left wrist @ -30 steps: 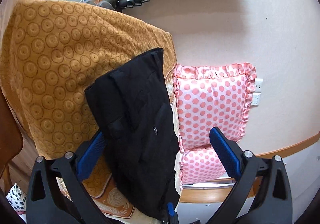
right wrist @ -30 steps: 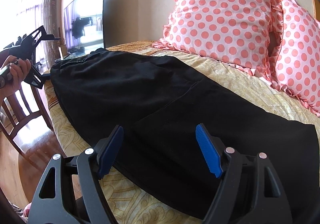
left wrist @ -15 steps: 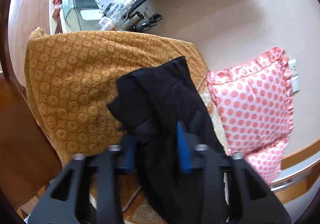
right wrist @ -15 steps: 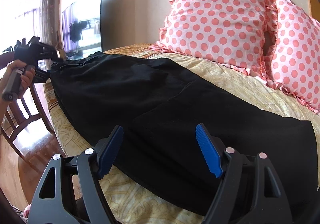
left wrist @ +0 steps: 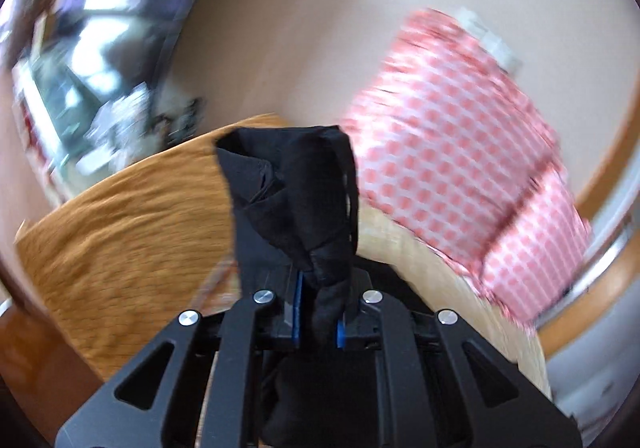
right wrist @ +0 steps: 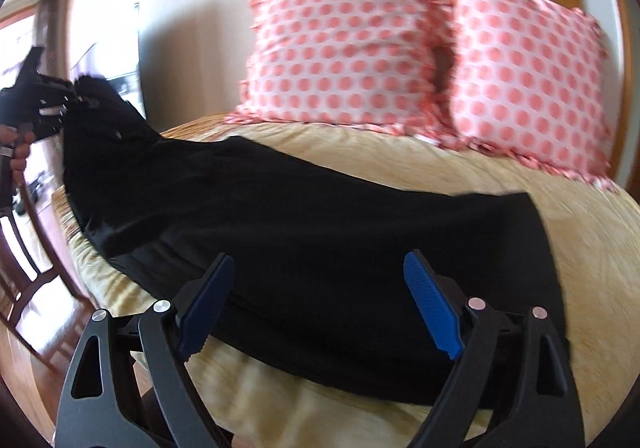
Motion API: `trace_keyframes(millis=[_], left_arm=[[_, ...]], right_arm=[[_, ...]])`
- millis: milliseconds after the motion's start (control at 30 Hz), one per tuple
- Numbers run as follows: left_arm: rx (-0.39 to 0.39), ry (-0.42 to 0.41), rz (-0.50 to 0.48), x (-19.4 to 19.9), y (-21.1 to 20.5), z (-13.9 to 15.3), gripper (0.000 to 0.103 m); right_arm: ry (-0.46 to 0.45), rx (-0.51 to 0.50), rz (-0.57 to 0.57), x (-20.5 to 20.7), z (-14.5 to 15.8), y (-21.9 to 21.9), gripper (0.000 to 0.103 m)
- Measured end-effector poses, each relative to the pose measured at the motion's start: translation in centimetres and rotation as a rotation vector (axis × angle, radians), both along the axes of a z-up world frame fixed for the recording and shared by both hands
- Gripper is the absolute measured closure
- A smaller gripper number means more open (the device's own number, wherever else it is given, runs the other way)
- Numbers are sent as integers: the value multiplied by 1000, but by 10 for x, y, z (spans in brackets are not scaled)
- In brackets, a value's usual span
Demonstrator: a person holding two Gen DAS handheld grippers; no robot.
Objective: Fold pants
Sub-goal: 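Fold the held leg end over the pants with the left gripper and release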
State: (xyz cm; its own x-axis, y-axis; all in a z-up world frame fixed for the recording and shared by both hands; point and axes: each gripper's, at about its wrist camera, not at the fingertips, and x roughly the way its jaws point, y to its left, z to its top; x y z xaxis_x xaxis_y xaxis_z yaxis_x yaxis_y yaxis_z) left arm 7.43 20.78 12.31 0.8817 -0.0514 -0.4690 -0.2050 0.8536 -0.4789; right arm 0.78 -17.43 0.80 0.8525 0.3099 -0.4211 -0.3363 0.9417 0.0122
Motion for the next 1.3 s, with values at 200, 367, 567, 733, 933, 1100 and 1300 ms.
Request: trace_keyframes(millis=[200, 367, 567, 733, 933, 1100, 1300], left_arm=[[81, -68, -220, 21, -99, 33, 92], [91, -78, -409, 37, -178, 45, 92], [66, -49, -604, 50, -262, 32, 92], [84, 82, -775, 56, -344, -29, 92], [104, 82, -776, 50, -366, -47, 92], [130, -21, -809, 26, -374, -30, 92], [184, 19, -877, 19, -407, -64, 92]], right_arm=[[15, 42, -111, -8, -5, -46, 14], [7, 78, -186, -18, -4, -80, 14], [-11, 123, -278, -36, -3, -118, 13], [17, 132, -347, -45, -13, -142, 13], [33, 135, -400, -55, -23, -163, 13], [36, 154, -435, -54, -27, -175, 13], [52, 138, -448, -52, -33, -174, 13]])
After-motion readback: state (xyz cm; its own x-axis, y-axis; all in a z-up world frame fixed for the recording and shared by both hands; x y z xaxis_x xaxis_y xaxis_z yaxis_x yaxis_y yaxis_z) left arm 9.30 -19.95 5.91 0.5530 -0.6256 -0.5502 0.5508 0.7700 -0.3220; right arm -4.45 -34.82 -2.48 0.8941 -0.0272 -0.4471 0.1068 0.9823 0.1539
